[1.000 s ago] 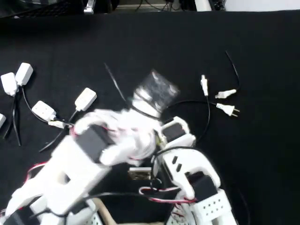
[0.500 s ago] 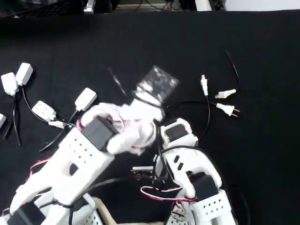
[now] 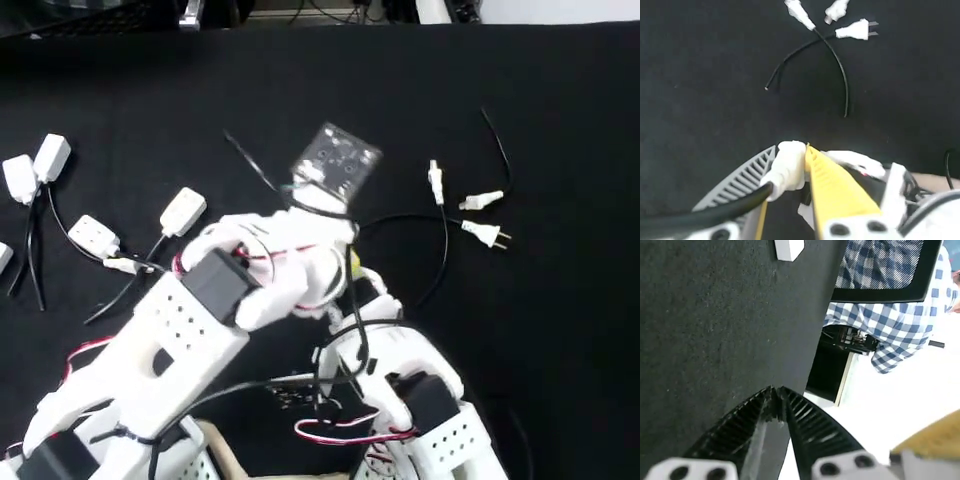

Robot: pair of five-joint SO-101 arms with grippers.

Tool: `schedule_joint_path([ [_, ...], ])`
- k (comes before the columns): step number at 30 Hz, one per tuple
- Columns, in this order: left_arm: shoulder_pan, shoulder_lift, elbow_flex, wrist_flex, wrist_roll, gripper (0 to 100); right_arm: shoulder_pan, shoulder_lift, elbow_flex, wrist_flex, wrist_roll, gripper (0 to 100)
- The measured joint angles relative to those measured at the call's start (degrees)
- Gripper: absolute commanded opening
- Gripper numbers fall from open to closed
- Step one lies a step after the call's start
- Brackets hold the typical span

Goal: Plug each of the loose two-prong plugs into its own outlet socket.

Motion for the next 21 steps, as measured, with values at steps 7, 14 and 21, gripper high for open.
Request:
schedule_joint_path([
  [7,0.9,-0.2,-2.4,6.2,-0.2,3,-0.3,0.0,0.0,-1.9,-0.2,1.2],
  [14,2.9,-0.8,-4.2,10.6,-4.9,3,3.3,0.0,0.0,-6.8,-0.2,1.2],
  [21,5.0,-1.1,-4.0,12.3,-5.5,3,5.4,0.1,0.0,-8.6,-0.2,1.2],
])
